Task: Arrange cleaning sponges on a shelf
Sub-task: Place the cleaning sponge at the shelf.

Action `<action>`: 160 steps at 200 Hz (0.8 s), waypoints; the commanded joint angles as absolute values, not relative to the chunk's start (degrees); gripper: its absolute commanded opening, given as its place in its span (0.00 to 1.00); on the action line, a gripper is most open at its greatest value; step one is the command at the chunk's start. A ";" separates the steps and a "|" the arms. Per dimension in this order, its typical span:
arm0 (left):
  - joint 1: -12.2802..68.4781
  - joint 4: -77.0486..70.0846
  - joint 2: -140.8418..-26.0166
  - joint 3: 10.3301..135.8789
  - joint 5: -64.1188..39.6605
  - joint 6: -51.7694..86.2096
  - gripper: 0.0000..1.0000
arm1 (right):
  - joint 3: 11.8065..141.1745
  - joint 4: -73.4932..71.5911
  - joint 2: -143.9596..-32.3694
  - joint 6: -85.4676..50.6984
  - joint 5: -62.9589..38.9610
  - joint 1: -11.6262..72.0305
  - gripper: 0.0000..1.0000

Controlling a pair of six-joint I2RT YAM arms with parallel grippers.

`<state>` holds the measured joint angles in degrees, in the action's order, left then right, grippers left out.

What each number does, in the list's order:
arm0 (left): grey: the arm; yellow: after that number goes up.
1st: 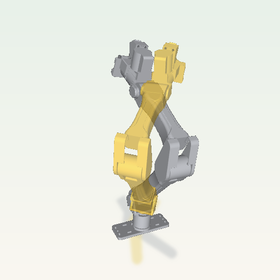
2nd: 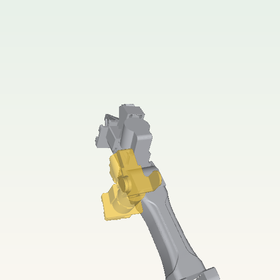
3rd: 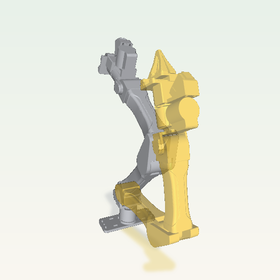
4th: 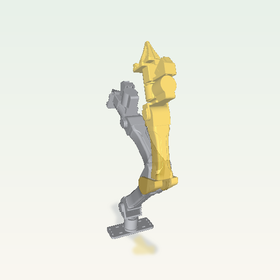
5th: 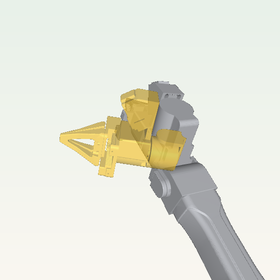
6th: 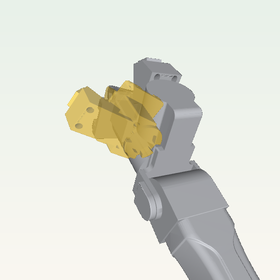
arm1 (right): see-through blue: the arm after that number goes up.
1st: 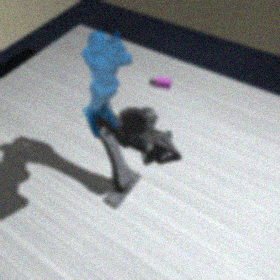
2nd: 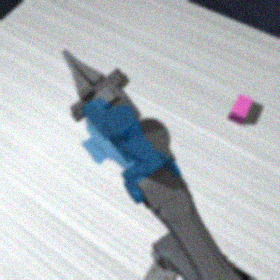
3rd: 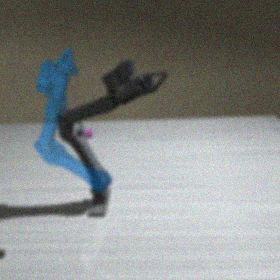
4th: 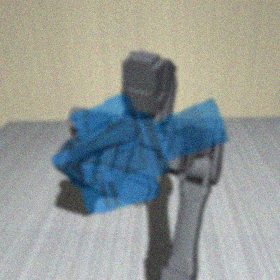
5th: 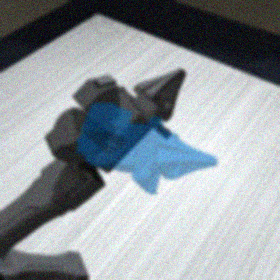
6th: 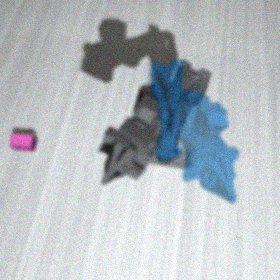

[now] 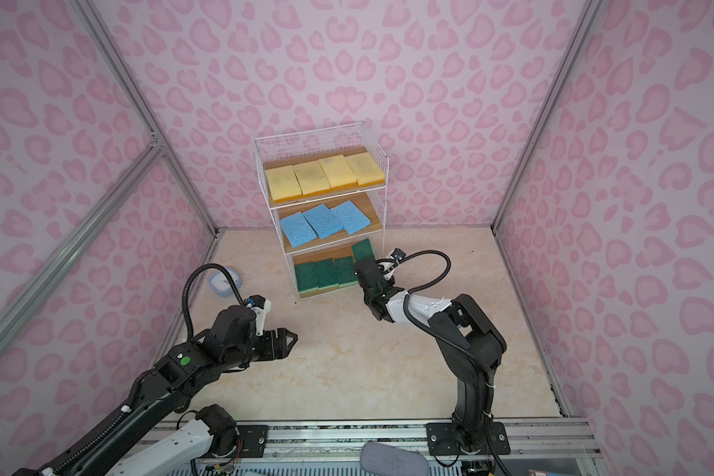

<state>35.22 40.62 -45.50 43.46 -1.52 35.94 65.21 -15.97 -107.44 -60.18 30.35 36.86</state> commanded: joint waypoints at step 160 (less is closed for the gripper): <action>34.71 41.95 -48.42 45.26 -0.88 35.93 0.83 | 73.86 -9.73 -118.56 -57.96 24.76 33.85 0.00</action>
